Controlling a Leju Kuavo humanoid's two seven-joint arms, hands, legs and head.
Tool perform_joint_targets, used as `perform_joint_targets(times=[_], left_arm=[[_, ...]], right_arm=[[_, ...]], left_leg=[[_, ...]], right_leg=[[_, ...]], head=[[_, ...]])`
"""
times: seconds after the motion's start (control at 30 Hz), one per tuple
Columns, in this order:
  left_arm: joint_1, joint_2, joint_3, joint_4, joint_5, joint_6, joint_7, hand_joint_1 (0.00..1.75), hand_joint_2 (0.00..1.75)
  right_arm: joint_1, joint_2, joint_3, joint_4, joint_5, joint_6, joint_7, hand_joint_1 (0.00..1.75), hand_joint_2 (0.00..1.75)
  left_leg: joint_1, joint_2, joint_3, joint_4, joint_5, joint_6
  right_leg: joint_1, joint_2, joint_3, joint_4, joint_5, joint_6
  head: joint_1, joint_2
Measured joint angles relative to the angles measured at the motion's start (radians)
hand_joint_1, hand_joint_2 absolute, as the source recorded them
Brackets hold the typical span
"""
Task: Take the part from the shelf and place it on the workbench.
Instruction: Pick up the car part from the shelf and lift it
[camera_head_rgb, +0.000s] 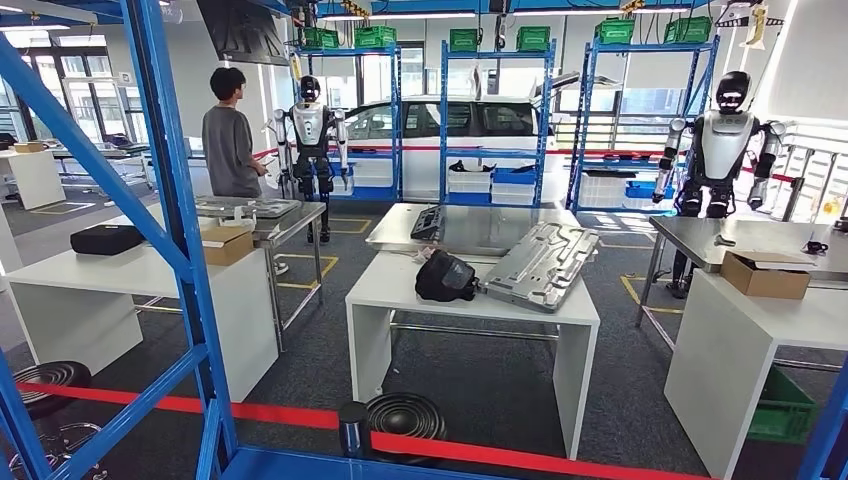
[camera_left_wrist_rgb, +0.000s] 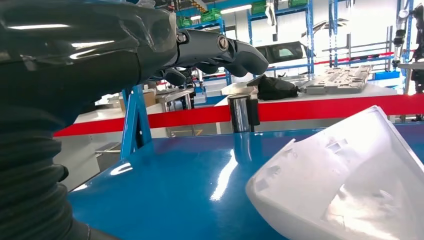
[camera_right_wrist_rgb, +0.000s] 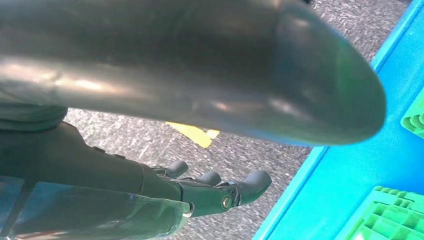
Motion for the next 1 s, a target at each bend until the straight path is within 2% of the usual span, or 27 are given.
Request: perform_joint_targets(times=[0.03,0.07,0.17,0.2,0.23,0.3,0.33,0.37,0.4,0.43,0.47,0.53,0.57,0.67,0.7,0.73,0.77,0.83,0.87,0.9,0.93,1.0], left_arm=[[-0.001,0.002,-0.001,0.0,-0.002,-0.002,-0.001,0.0,1.75],[-0.002,0.004,-0.002,0.0,-0.003,-0.005,-0.003,0.0,1.75],[-0.004,0.01,-0.008,0.001,-0.007,-0.007,-0.007,0.0,1.75],[-0.004,0.013,-0.009,0.001,-0.007,-0.007,-0.007,0.0,1.75],[-0.005,0.016,-0.01,0.001,-0.007,-0.007,-0.007,0.0,1.75],[-0.005,0.019,-0.013,0.002,-0.008,-0.007,-0.007,0.0,1.75],[-0.005,0.019,-0.015,0.003,-0.008,-0.007,-0.007,0.0,1.75],[-0.005,0.019,-0.016,0.005,-0.008,-0.007,-0.007,0.0,1.75],[-0.005,0.019,-0.018,0.006,-0.008,-0.007,-0.007,0.0,1.75],[-0.005,0.019,-0.018,0.007,-0.008,-0.007,-0.007,0.0,1.75],[-0.005,0.02,-0.019,0.008,-0.008,-0.007,-0.007,0.0,1.75],[-0.008,0.021,-0.019,0.008,-0.008,-0.007,-0.007,0.0,1.75],[-0.008,0.023,-0.019,0.008,-0.008,-0.007,-0.007,0.0,1.75],[-0.009,0.025,-0.019,0.007,-0.009,-0.007,-0.007,0.0,1.75],[-0.01,0.026,-0.019,0.007,-0.009,-0.007,-0.007,0.0,1.75],[-0.011,0.026,-0.02,0.007,-0.009,-0.007,-0.007,0.0,1.75],[-0.011,0.025,-0.02,0.007,-0.009,-0.007,-0.008,0.0,1.75],[-0.012,0.025,-0.023,0.007,-0.009,-0.007,-0.008,0.0,1.75],[-0.011,0.025,-0.024,0.008,-0.009,-0.007,-0.008,0.0,1.75],[-0.011,0.025,-0.026,0.008,-0.009,-0.008,-0.008,0.0,1.75],[-0.011,0.024,-0.027,0.009,-0.009,-0.008,-0.008,0.0,1.75],[-0.014,0.024,-0.028,0.009,-0.01,-0.012,-0.01,0.0,1.75]], right_arm=[[-0.001,0.0,0.002,0.002,-0.003,0.0,-0.001,0.0,0.0],[-0.003,-0.001,0.005,0.004,-0.004,0.0,-0.002,0.0,0.0],[-0.003,0.0,0.01,0.008,-0.006,0.0,-0.003,0.0,0.0],[-0.003,0.0,0.011,0.009,-0.006,0.0,-0.003,0.0,0.0],[-0.003,0.001,0.011,0.01,-0.006,0.0,-0.003,0.0,0.0],[-0.003,0.001,0.012,0.012,-0.007,0.0,-0.003,0.0,0.0],[-0.003,0.001,0.013,0.013,-0.007,0.0,-0.003,0.0,0.0],[-0.003,0.001,0.013,0.015,-0.007,0.0,-0.003,0.0,0.0],[-0.003,0.001,0.013,0.016,-0.007,0.0,-0.003,0.0,0.0],[-0.003,0.001,0.014,0.018,-0.007,0.0,-0.003,0.0,0.0],[-0.003,0.001,0.015,0.018,-0.007,0.0,-0.003,0.0,0.0],[-0.004,0.002,0.018,0.019,-0.007,0.0,-0.003,0.0,0.0],[-0.004,0.002,0.018,0.019,-0.007,0.0,-0.003,0.0,0.0],[-0.004,0.003,0.019,0.02,-0.007,0.0,-0.004,0.0,0.0],[-0.004,0.003,0.019,0.02,-0.007,0.0,-0.004,0.0,0.0],[-0.004,0.003,0.019,0.021,-0.007,0.0,-0.004,0.0,0.0],[-0.004,0.002,0.02,0.021,-0.007,0.0,-0.004,0.0,0.0],[-0.003,0.001,0.02,0.022,-0.007,0.0,-0.004,0.0,0.0],[-0.003,0.001,0.02,0.023,-0.007,0.0,-0.004,0.0,0.0],[-0.003,0.001,0.02,0.024,-0.007,0.0,-0.004,0.0,0.0],[-0.002,0.001,0.02,0.025,-0.007,0.0,-0.004,0.0,0.0],[-0.004,-0.002,0.02,0.026,-0.009,-0.001,-0.004,0.0,0.0]], left_leg=[[-0.002,-0.001,-0.001,0.003,-0.002,-0.004],[-0.003,-0.001,-0.003,0.005,-0.004,-0.008],[0.0,-0.001,-0.007,0.012,-0.01,-0.023],[0.002,-0.001,-0.016,0.032,-0.024,-0.029],[0.004,-0.001,-0.034,0.07,-0.048,-0.035],[0.01,0.0,-0.095,0.2,-0.114,-0.046],[0.013,0.0,-0.125,0.262,-0.137,-0.049],[0.016,0.001,-0.143,0.297,-0.142,-0.051],[0.017,0.001,-0.142,0.292,-0.128,-0.051],[0.018,0.001,-0.12,0.246,-0.096,-0.049],[0.018,0.001,-0.084,0.171,-0.058,-0.046],[0.014,0.001,-0.021,0.045,-0.014,-0.038],[0.011,0.001,-0.008,0.015,-0.009,-0.034],[0.007,0.001,-0.004,0.001,-0.005,-0.018],[0.009,0.002,-0.001,-0.005,0.001,-0.01],[0.011,0.003,0.003,-0.012,0.006,-0.003],[0.012,0.004,0.005,-0.016,0.011,0.002],[0.01,0.003,0.0,-0.016,0.013,0.006],[0.009,0.003,-0.001,-0.016,0.013,0.006],[0.008,0.003,-0.001,-0.016,0.014,0.006],[0.008,0.003,-0.001,-0.015,0.013,0.006],[0.008,0.002,-0.001,-0.008,0.01,0.001]], right_leg=[[0.002,-0.001,0.022,-0.047,0.014,-0.005],[0.004,-0.001,0.031,-0.066,0.019,-0.011],[0.003,0.0,0.032,-0.069,0.024,-0.028],[0.001,0.0,0.035,-0.07,0.026,-0.033],[-0.002,0.0,0.037,-0.072,0.028,-0.037],[-0.002,0.0,0.037,-0.072,0.028,-0.04],[-0.002,-0.001,0.036,-0.071,0.028,-0.041],[-0.001,0.0,0.036,-0.071,0.028,-0.041],[-0.001,0.0,0.037,-0.071,0.028,-0.041],[-0.001,0.001,0.038,-0.071,0.028,-0.04],[-0.001,0.002,0.04,-0.071,0.028,-0.04],[0.003,0.003,0.04,-0.071,0.027,-0.036],[0.004,0.004,0.039,-0.071,0.027,-0.032],[0.004,0.003,0.035,-0.072,0.029,-0.015],[0.003,0.002,0.028,-0.059,0.02,-0.013],[0.004,0.002,0.013,-0.027,0.002,-0.013],[0.003,0.001,-0.013,0.029,-0.025,-0.016],[0.003,0.001,-0.081,0.17,-0.081,-0.019],[0.003,0.001,-0.104,0.217,-0.095,-0.016],[0.002,0.001,-0.109,0.226,-0.091,-0.01],[0.001,0.001,-0.092,0.191,-0.072,-0.002],[-0.001,-0.001,-0.021,0.045,-0.016,0.009]], head=[[0.0,0.0],[0.0,0.0],[-0.001,0.0],[-0.002,0.0],[-0.003,0.0],[-0.005,0.0],[-0.006,0.0],[-0.006,0.0],[-0.006,0.0],[-0.006,0.0],[-0.006,0.0],[-0.006,0.0],[-0.006,0.0],[-0.006,0.0],[-0.005,0.0],[-0.005,0.0],[-0.004,0.0],[-0.003,0.0],[-0.002,0.0],[-0.002,0.0],[-0.002,0.0],[0.0,0.0]])
